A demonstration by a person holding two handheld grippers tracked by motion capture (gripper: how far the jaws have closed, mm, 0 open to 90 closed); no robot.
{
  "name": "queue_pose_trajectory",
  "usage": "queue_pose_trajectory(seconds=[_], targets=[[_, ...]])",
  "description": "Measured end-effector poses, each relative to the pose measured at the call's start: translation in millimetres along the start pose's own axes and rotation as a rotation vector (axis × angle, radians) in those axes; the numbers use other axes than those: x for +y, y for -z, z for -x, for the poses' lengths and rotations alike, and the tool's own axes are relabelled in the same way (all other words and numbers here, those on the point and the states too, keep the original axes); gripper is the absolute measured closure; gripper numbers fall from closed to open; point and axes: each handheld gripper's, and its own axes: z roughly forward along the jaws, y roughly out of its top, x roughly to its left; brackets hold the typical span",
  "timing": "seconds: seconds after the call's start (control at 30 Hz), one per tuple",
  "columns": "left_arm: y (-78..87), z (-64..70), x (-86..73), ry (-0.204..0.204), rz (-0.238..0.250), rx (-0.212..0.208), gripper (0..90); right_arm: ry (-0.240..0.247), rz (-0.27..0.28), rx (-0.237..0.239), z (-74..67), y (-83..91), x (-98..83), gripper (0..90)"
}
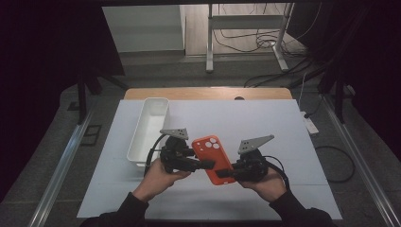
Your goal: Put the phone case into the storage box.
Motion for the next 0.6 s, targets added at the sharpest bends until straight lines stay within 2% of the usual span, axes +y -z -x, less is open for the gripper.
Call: queue_pose_trajectory(seconds=[0.13,0.4,0.47,0.5,0.53,0.6], targets=[[3.2,1.4,0.3,-0.024,-0.002,0.069,38.1,0.029,0.002,-0.072,-0.4,2.8,-1.0,84.6],[10.9,3.5,0.2,-0.066,0.001,0.188,20.6,0.047,0.015,-0.17,-0.9,7.9,-2.1,84.5],[11.7,3.6,-0.2,-0.071,-0.001,0.202,16.6,0.05,0.014,-0.184,-0.7,8.1,-2.5,84.5],[12.8,3.2,-1.0,-0.08,-0.004,0.228,14.1,0.05,0.015,-0.188,-0.6,8.2,-2.7,84.5],[12.8,3.2,-1.0,-0.08,-0.004,0.228,11.6,0.048,0.015,-0.194,-0.5,8.2,-2.8,84.4],[14.1,1.9,-2.1,-0.084,-0.016,0.255,6.8,0.043,0.017,-0.206,-0.5,8.5,-2.9,84.5]])
